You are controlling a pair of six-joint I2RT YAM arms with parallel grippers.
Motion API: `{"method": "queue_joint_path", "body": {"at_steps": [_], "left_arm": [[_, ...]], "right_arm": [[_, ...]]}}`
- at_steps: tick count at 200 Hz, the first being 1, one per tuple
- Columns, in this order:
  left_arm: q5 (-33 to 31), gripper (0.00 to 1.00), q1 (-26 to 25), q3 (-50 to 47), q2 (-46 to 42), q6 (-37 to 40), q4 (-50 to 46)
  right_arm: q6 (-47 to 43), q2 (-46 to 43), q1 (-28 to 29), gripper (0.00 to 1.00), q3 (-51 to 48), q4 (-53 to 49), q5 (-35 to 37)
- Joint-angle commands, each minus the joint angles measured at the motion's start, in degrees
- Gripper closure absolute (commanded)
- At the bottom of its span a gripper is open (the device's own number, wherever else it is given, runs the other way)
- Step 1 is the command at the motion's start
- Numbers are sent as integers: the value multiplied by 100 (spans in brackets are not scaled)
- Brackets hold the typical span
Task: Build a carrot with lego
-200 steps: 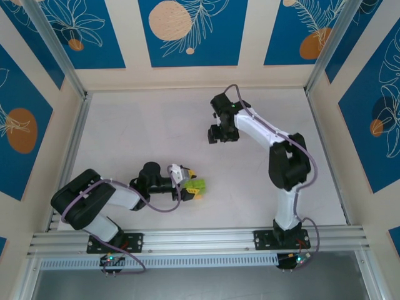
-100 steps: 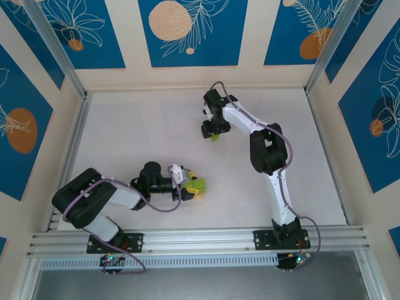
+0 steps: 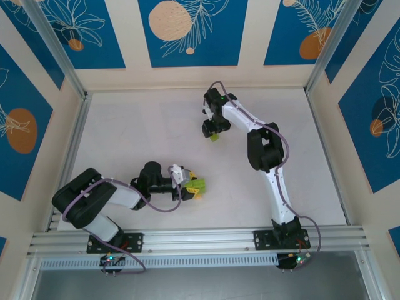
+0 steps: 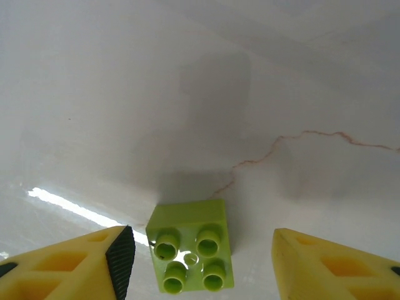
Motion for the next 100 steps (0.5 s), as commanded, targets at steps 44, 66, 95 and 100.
{"method": "queue_joint_path", "body": {"at_steps": [44, 66, 95, 100], "left_arm": [[140, 48, 51, 123, 53, 155, -39], [142, 48, 49, 129, 64, 149, -48], [136, 48, 54, 129, 55, 164, -66], [132, 48, 55, 129, 55, 164, -71]], "right_arm": [[-52, 183, -36, 45, 8, -131, -214], [-52, 190, -26, 47, -42, -128, -214], [-76, 194, -17, 47, -69, -154, -223], [-81, 203, -14, 47, -83, -154, -214]]}}
